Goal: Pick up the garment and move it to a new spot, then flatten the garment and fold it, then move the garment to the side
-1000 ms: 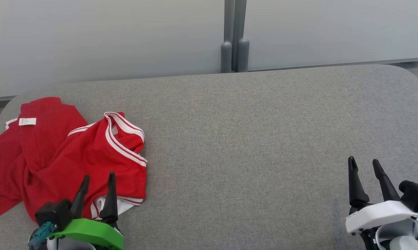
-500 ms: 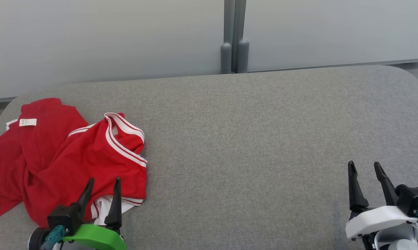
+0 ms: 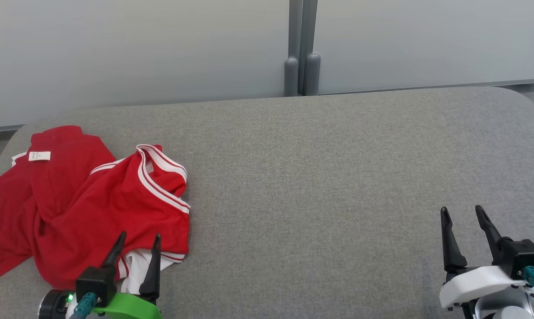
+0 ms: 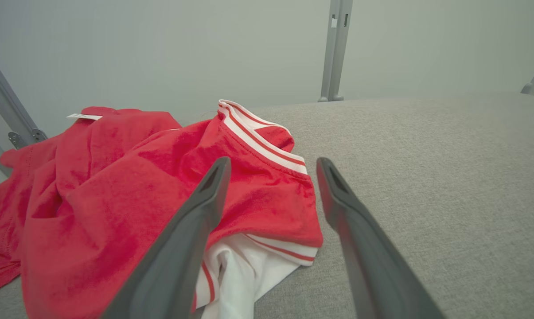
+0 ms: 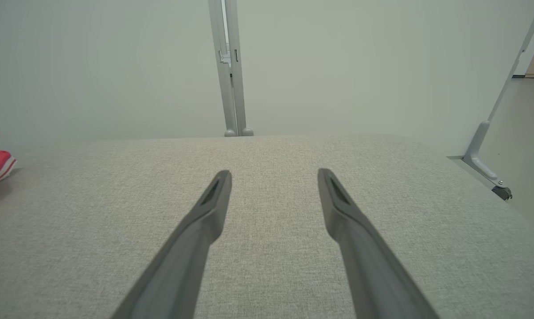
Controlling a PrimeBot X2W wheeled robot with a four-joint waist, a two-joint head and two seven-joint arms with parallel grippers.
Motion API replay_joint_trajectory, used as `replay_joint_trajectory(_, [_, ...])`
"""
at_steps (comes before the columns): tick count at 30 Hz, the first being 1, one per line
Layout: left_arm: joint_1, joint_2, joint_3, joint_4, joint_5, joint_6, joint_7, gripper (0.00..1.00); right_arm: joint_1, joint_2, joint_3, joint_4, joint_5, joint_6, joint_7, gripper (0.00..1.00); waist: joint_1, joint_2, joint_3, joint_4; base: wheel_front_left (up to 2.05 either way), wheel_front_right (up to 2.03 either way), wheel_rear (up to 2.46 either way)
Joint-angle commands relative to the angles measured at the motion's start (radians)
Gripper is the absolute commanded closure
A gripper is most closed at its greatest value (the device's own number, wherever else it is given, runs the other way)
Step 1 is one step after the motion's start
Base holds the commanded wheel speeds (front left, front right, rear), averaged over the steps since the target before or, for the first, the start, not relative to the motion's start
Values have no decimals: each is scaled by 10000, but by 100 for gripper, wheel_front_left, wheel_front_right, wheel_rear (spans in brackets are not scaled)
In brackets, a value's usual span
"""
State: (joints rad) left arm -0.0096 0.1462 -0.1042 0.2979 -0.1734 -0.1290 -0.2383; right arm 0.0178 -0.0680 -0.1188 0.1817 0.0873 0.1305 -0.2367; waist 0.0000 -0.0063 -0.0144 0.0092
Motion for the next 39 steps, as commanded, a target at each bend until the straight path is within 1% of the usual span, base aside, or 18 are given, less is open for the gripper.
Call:
replay_joint_trajectory(1, [79, 93, -9, 31, 207, -29, -71, 0, 108, 0, -28, -31, -249, 3, -97, 0, 0, 57, -8, 3, 0, 0, 0])
replay_joint_trajectory(8, [118, -36, 203, 366, 530, -29, -213, 0, 189, 31, -62, -41, -656, 4, -226, 0, 0, 60, -25, 7, 0, 0, 0])
replay_joint_trajectory(13, [139, -30, 171, 444, 865, -31, -297, 0, 184, 13, -62, -16, -918, 4, -312, 0, 0, 63, -19, 5, 0, 0, 0])
replay_joint_trajectory(29, [78, -94, 253, 425, 886, -17, -277, 0, 214, 36, -87, -50, -859, 4, -297, 0, 0, 63, 19, 26, 0, 0, 0])
replay_joint_trajectory(32, [49, -142, 275, 410, 895, -17, -275, 0, 247, 29, -78, -81, -861, 4, -296, 0, 0, 63, 7, 155, 0, 0, 0])
replay_joint_trajectory(35, [-13, -190, 295, 380, 911, -16, -275, 0, 335, 36, -115, -140, -788, 2, -294, 0, 0, 63, -16, 549, 0, 0, 0])
replay_joint_trajectory(36, [-9, -188, 360, 380, 914, -11, -275, 0, 364, 49, -66, -142, -789, 4, -293, 0, 0, 63, -33, 913, 0, 0, 0])
replay_joint_trajectory(39, [23, -182, 432, 421, 957, -2, -275, 0, 333, 40, 26, -136, -775, 2, -293, 0, 0, 63, -53, 1618, 0, 0, 0])
